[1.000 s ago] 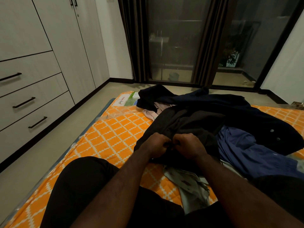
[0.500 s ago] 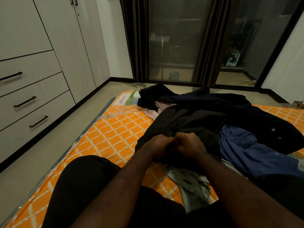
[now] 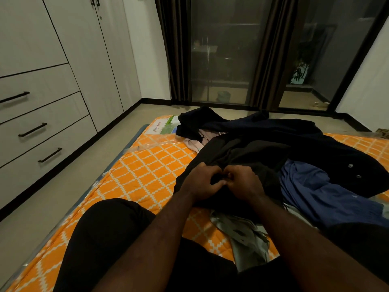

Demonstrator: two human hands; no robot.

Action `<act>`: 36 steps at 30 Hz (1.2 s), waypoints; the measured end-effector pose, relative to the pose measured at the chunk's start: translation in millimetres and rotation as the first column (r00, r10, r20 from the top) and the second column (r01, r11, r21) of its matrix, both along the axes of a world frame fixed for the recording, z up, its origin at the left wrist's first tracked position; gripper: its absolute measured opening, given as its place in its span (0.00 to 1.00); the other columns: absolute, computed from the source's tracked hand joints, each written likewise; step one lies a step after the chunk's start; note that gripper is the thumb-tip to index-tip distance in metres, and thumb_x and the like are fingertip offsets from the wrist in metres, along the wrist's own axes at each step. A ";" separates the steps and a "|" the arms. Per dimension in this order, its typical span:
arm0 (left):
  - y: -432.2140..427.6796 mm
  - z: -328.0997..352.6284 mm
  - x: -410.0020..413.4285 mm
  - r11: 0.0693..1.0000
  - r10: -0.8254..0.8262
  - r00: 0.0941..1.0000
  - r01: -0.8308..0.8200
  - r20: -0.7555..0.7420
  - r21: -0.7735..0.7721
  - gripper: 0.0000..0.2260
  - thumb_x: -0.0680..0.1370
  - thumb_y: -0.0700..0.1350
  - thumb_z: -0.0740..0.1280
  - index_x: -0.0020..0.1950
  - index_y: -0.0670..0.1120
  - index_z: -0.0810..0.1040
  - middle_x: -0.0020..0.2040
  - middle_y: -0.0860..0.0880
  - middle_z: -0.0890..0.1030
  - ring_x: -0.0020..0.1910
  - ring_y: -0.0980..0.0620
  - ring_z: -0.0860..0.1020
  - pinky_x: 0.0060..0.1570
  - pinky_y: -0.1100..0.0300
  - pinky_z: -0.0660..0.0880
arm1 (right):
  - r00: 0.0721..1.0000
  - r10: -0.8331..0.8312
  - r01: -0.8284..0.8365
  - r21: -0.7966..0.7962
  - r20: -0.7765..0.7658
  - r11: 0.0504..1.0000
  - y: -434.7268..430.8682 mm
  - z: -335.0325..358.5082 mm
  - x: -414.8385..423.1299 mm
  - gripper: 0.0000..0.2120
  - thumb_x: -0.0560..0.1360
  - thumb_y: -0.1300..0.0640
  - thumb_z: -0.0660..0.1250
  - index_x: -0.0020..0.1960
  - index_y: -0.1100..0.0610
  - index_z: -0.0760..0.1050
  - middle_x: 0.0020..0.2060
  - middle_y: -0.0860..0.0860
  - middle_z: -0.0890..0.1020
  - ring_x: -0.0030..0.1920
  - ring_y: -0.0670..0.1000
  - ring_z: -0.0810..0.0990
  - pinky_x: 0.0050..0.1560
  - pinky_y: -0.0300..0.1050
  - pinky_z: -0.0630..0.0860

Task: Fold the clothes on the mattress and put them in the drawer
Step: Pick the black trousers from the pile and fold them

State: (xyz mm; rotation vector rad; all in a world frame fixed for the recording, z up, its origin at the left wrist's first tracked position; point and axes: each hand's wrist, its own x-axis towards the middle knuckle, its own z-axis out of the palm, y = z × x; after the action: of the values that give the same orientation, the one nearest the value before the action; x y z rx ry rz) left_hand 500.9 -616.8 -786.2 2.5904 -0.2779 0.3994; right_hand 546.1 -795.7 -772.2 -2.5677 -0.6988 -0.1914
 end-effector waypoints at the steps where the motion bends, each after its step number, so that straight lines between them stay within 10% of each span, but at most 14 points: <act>1: 0.2 0.5 -0.6 1.000 -0.006 1.000 0.005 0.019 0.031 0.12 0.76 0.57 0.66 0.57 0.56 0.77 0.49 0.54 0.81 0.49 0.53 0.72 0.43 0.57 0.69 | 1.000 0.014 -0.014 -0.028 0.002 1.000 -0.8 0.9 0.1 0.07 0.77 0.46 0.71 0.53 0.47 0.80 0.46 0.45 0.79 0.46 0.48 0.80 0.46 0.47 0.79; 8: 8.6 4.4 -3.7 0.989 0.127 0.991 -0.130 0.045 0.071 0.23 0.77 0.47 0.70 0.71 0.57 0.71 0.52 0.43 0.76 0.51 0.43 0.75 0.50 0.53 0.74 | 0.994 0.005 0.026 -0.278 0.110 0.960 -9.4 0.9 3.0 0.24 0.74 0.47 0.73 0.67 0.45 0.69 0.62 0.49 0.74 0.61 0.54 0.73 0.55 0.49 0.74; 14: 15.5 5.8 -3.3 0.994 0.035 0.994 -0.046 0.106 0.104 0.11 0.75 0.40 0.72 0.56 0.46 0.83 0.49 0.47 0.83 0.51 0.44 0.74 0.48 0.50 0.73 | 0.991 -0.134 0.132 -0.168 0.003 0.977 -20.1 7.6 4.2 0.06 0.77 0.52 0.67 0.53 0.47 0.79 0.50 0.51 0.82 0.50 0.58 0.81 0.43 0.47 0.74; 26: 32.7 -3.8 1.1 0.963 0.215 0.969 -0.231 0.119 0.140 0.10 0.73 0.35 0.68 0.50 0.46 0.81 0.49 0.47 0.76 0.51 0.44 0.72 0.43 0.52 0.72 | 0.963 -0.238 0.261 -0.213 0.126 0.942 -27.7 11.2 8.4 0.08 0.77 0.59 0.65 0.53 0.50 0.71 0.51 0.54 0.73 0.49 0.60 0.78 0.42 0.51 0.72; 30: 40.2 2.9 -7.6 0.898 0.407 0.906 -0.372 -0.117 0.236 0.19 0.73 0.41 0.71 0.62 0.47 0.72 0.59 0.43 0.70 0.59 0.40 0.71 0.48 0.49 0.74 | 0.917 -0.395 0.347 -0.394 -0.047 0.851 -44.9 12.3 19.2 0.17 0.76 0.51 0.67 0.64 0.51 0.72 0.62 0.58 0.75 0.61 0.63 0.78 0.56 0.56 0.77; 36: 51.3 -4.8 -24.3 0.775 0.591 0.544 -0.589 -0.596 0.232 0.36 0.76 0.50 0.73 0.77 0.45 0.58 0.70 0.39 0.69 0.68 0.38 0.71 0.60 0.46 0.74 | 0.716 -0.633 0.245 -0.743 -0.294 0.622 -68.2 -25.2 40.1 0.34 0.74 0.44 0.71 0.76 0.56 0.69 0.74 0.60 0.71 0.72 0.62 0.72 0.69 0.56 0.72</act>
State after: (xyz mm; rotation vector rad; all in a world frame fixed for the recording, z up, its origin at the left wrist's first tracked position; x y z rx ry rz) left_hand 476.6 -565.5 -791.0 2.5688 0.8777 -0.3086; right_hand 586.2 -863.9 -797.4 -3.1977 0.2033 0.7527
